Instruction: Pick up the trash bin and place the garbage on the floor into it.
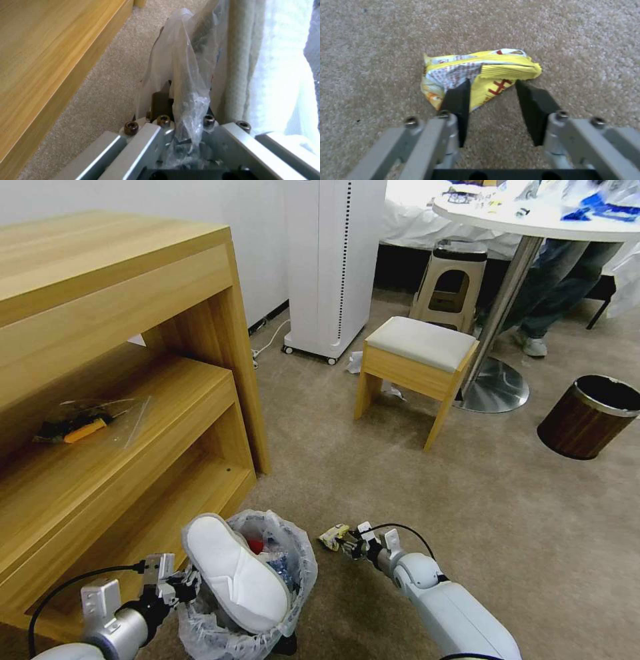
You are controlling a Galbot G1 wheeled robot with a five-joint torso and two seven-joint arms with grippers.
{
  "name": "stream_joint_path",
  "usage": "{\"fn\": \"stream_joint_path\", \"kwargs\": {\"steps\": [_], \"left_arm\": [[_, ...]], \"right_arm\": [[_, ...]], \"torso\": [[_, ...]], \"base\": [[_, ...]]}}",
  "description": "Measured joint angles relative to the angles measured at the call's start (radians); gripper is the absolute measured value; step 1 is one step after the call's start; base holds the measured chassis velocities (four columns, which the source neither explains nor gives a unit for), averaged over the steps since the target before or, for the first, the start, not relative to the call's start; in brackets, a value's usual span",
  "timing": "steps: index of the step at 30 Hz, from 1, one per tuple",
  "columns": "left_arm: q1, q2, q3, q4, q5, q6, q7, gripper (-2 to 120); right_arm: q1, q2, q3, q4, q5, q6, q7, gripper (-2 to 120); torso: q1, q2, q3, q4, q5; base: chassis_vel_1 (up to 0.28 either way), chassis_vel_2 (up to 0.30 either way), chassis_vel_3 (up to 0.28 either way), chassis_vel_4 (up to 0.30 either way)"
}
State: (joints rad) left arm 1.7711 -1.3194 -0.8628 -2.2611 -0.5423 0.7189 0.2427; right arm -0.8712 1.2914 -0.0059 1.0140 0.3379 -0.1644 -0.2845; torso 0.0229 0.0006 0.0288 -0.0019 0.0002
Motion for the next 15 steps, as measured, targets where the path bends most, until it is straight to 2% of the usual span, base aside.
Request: {"fn": "stream_joint_path", "kwargs": {"steps": [3,4,7,9,10,15], "left_arm": [[0.002,-0.001,0.000,-0.004,0.000,0.000,0.001,0],[0.002,-0.001,0.000,-0.004,0.000,0.000,0.001,0],[0.002,-0.001,0.000,-0.008,0.000,0.000,0.001,0],[0.002,-0.001,0.000,-0.008,0.000,0.000,0.001,0],[0.004,-0.002,0.000,-0.011,0.000,0.000,0.001,0],[0.007,-0.003,0.000,-0.015,0.000,0.000,0.001,0]], "right_arm": [[0.001,0.002,0.000,-0.006,-0.003,0.004,0.000,19],[0.001,0.002,0.000,-0.006,-0.003,0.004,0.000,19],[-0.001,-0.001,0.002,-0.008,-0.005,0.010,-0.003,5],[-0.002,-0.001,0.002,-0.008,-0.005,0.010,-0.004,5],[-0.003,-0.003,0.007,-0.010,-0.005,0.014,-0.004,0],[-0.005,-0.005,0.015,-0.012,-0.004,0.020,-0.004,0]], "torso": [[0.000,0.000,0.000,0.0000,0.0000],[0.000,0.000,0.000,0.0000,0.0000],[0.000,0.000,0.000,0.0000,0.0001],[0.000,0.000,0.000,0.0000,0.0000],[0.000,0.000,0.000,-0.0001,0.0000],[0.000,0.000,0.000,-0.0001,0.0000]], "base": [[0.000,0.000,0.000,0.000],[0.000,0.000,0.000,0.000],[0.000,0.000,0.000,0.000],[0.000,0.000,0.000,0.000],[0.000,0.000,0.000,0.000],[0.000,0.000,0.000,0.000]]}}
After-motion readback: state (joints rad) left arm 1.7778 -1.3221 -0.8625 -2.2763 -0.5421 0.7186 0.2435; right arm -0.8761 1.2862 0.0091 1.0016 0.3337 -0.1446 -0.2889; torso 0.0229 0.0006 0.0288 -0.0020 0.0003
